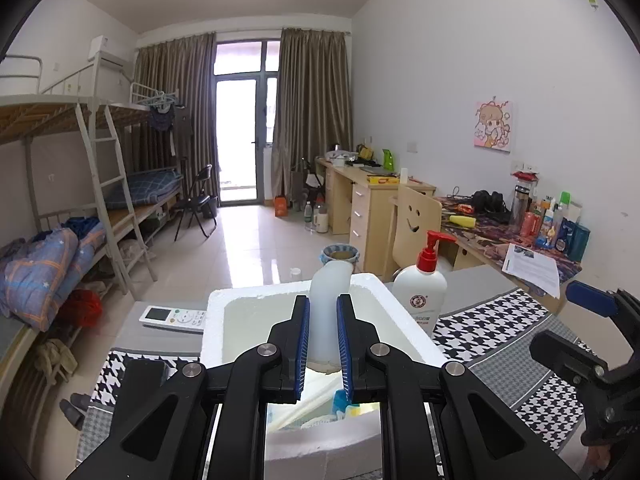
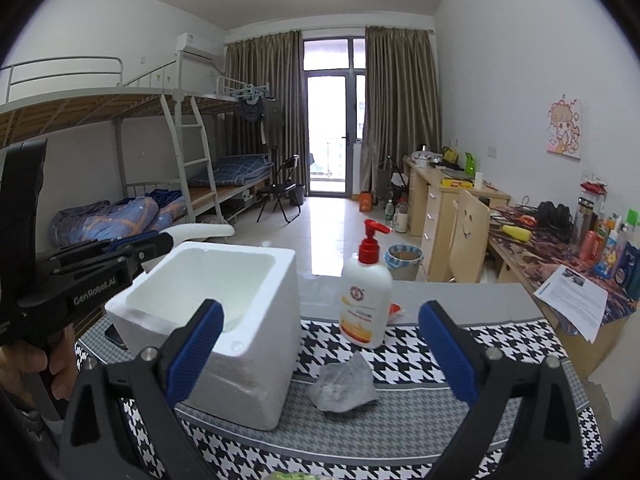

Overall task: Organize soft objects
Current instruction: 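Lower the white stick into the foam box and open the left tool, then withdraw both tools from the foam box back toward the table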

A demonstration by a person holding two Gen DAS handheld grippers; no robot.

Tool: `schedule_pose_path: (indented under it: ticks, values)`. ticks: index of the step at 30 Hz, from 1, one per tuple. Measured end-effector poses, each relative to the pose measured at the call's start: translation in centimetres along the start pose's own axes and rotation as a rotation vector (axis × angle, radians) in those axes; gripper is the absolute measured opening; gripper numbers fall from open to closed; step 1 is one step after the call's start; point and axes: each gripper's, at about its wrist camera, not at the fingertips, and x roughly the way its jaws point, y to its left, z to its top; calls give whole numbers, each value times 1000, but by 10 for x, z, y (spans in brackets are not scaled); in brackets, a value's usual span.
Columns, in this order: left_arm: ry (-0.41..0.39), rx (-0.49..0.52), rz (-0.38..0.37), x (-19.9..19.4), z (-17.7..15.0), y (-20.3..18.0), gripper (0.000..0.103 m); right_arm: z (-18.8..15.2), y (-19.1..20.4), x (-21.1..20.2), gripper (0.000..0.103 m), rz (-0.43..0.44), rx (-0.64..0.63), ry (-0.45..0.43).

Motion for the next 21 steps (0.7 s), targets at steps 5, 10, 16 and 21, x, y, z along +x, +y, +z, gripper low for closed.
schedule_pose_path:
  ticks: [5, 10, 16, 21]
  values:
    - [4, 2, 1, 4, 1, -5, 15, -2, -5, 0, 100, -5, 3, 0]
    - [7, 8, 8, 7, 0, -5, 15, -3, -10, 1, 100, -7, 14, 1]
    - [-2, 21, 37, 8, -1, -5, 25, -5, -11, 0, 100, -5, 5, 1]
    - [-28, 24, 72, 5, -2, -2, 85, -6, -12, -1, 100, -6, 5, -2]
